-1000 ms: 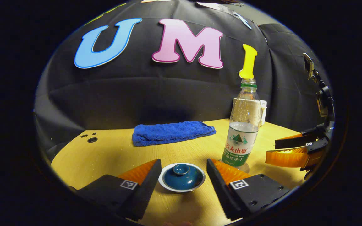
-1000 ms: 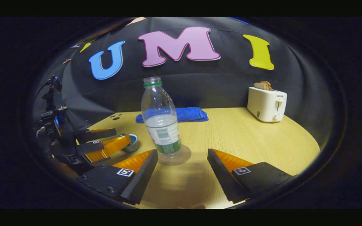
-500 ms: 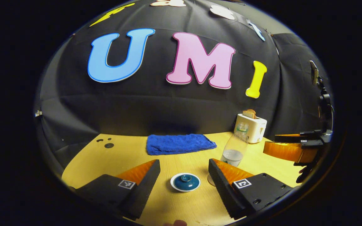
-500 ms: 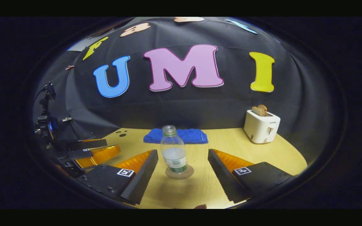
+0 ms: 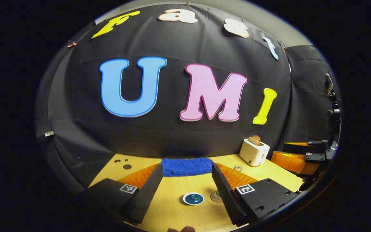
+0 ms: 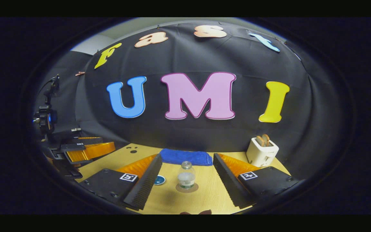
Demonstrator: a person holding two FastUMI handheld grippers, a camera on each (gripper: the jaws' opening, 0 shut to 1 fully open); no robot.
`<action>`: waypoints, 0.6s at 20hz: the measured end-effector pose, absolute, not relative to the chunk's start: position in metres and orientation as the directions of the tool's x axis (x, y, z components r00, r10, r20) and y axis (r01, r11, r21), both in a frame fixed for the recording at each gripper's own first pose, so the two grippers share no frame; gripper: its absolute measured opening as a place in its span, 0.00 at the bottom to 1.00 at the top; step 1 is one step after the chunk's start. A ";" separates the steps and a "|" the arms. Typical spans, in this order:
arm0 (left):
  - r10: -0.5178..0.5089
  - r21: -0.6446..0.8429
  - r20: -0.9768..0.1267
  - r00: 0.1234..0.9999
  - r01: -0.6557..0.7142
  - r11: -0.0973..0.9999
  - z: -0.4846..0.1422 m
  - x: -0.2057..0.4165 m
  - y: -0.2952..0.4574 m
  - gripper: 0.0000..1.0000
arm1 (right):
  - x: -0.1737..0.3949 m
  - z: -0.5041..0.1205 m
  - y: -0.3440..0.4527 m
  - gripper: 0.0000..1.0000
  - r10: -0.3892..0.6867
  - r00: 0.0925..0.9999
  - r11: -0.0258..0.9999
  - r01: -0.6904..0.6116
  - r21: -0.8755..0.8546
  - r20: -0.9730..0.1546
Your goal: Open the teacup lid with one hand, grasp the water bottle and pour water into the teacup with the other hand; after pouring, place the water bottle on the coaster and then close the teacup lid.
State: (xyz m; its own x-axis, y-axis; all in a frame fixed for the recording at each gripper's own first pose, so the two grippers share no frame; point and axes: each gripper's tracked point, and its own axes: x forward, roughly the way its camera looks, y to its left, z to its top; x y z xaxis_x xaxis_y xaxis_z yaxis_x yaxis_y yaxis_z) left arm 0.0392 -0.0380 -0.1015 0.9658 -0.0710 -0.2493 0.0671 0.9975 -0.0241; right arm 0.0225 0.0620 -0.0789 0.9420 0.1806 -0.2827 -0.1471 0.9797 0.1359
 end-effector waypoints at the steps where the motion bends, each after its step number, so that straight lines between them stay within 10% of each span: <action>1: -0.067 -0.013 -0.236 0.969 0.066 0.998 -0.092 0.038 -0.037 0.95 | 0.022 -0.069 0.062 0.98 0.178 0.946 0.981 -0.148 0.129 -0.271; 12: -0.047 0.022 -0.165 0.985 0.051 0.998 -0.039 0.002 -0.030 0.95 | 0.002 -0.007 0.070 0.96 0.174 0.966 0.984 -0.163 0.072 -0.192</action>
